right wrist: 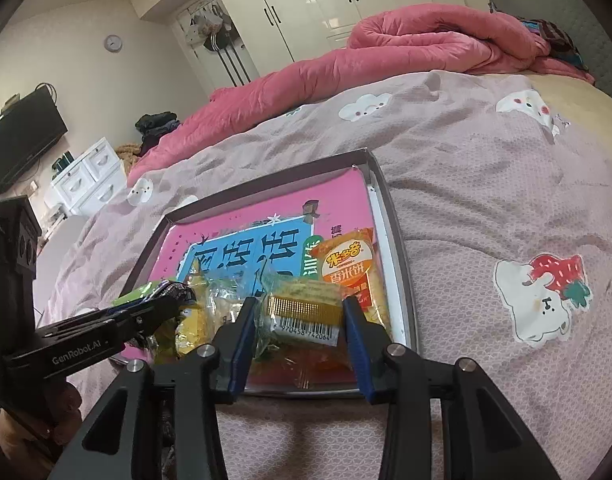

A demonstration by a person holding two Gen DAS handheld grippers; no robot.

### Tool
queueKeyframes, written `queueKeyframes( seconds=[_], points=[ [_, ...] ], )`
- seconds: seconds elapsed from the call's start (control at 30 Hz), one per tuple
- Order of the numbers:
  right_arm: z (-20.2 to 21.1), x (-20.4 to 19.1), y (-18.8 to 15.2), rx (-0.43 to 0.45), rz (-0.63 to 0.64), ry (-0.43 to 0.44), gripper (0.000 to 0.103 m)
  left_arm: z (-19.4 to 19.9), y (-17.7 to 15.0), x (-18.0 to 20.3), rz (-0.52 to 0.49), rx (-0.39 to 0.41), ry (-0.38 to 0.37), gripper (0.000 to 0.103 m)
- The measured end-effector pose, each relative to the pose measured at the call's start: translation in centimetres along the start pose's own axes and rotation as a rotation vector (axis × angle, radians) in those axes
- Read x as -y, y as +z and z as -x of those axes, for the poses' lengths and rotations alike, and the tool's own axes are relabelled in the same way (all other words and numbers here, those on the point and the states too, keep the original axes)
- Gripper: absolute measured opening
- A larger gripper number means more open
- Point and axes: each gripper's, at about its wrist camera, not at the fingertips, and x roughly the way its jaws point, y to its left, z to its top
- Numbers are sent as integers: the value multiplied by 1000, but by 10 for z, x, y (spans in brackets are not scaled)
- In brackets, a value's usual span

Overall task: Organize snacks
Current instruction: 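Lower both snacks into the tray and open both grippers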

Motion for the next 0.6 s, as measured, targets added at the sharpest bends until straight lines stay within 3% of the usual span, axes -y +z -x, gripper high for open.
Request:
queueKeyframes(
  seconds=[0.27,0.43,0.6],
  points=[
    [6,0,2,14,-13,2,53,1,1,-2,9,-1,-5,29],
    [14,2,5,42,-28,3,56,5,2,-5,19,10,-1,40],
    [21,4,7,65,-43,8,56,9,2,-7,27,17,-3,43]
  ],
)
